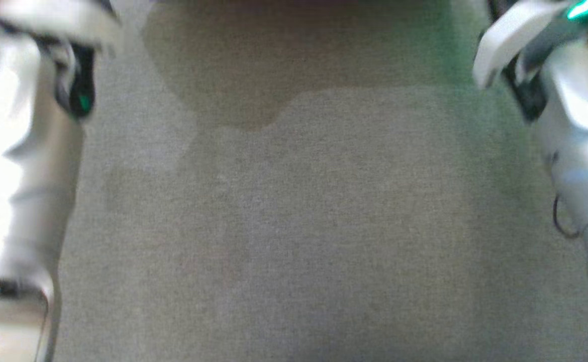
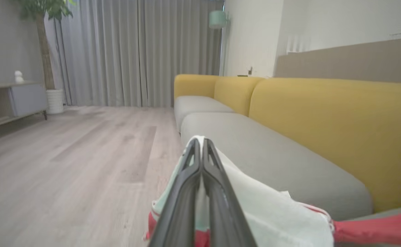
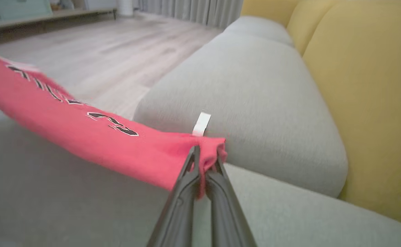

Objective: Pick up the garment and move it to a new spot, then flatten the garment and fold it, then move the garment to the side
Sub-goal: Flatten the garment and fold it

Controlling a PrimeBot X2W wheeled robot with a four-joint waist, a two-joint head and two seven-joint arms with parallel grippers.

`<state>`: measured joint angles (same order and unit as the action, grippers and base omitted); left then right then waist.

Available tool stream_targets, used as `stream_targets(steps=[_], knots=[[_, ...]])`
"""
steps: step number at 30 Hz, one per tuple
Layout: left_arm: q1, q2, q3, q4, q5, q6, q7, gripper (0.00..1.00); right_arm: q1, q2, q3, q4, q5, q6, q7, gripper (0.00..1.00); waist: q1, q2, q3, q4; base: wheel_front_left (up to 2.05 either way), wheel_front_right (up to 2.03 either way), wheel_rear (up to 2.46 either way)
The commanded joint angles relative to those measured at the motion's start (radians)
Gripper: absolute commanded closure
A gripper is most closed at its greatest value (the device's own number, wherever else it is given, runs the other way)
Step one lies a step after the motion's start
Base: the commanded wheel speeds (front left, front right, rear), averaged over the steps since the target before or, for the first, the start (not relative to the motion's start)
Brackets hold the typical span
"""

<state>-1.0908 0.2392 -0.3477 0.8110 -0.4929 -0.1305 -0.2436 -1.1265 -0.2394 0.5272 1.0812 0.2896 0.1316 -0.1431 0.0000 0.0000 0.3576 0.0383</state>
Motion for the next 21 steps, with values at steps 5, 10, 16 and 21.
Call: stream_targets(steps=[5,10,16,21], knots=[[0.143,0.156,-0.103,-0.124,-0.055,0.000,-0.004,1.00,0.095,-0.050,0.151,-0.067,0.125,-0.001,0.061,1.00,0.0000,0.0000,-0.070,-0.010,0.00,0.00,0.00],[0.317,0.240,-0.194,-0.231,-0.133,0.000,0.039,1.00,0.197,-0.128,0.283,-0.157,0.255,-0.001,0.124,1.00,0.0000,0.0000,-0.148,-0.009,0.00,0.00,0.00],[0.474,0.340,-0.233,-0.395,-0.271,0.000,0.140,1.00,0.271,-0.205,0.392,-0.262,0.356,-0.001,0.148,1.00,0.0000,0.0000,-0.225,-0.019,0.00,0.00,0.00],[0.592,0.400,-0.236,-0.515,-0.323,0.016,0.209,1.00,0.323,-0.249,0.443,-0.319,0.425,-0.001,0.169,1.00,0.0000,0.0000,-0.285,-0.028,0.00,0.00,0.00]])
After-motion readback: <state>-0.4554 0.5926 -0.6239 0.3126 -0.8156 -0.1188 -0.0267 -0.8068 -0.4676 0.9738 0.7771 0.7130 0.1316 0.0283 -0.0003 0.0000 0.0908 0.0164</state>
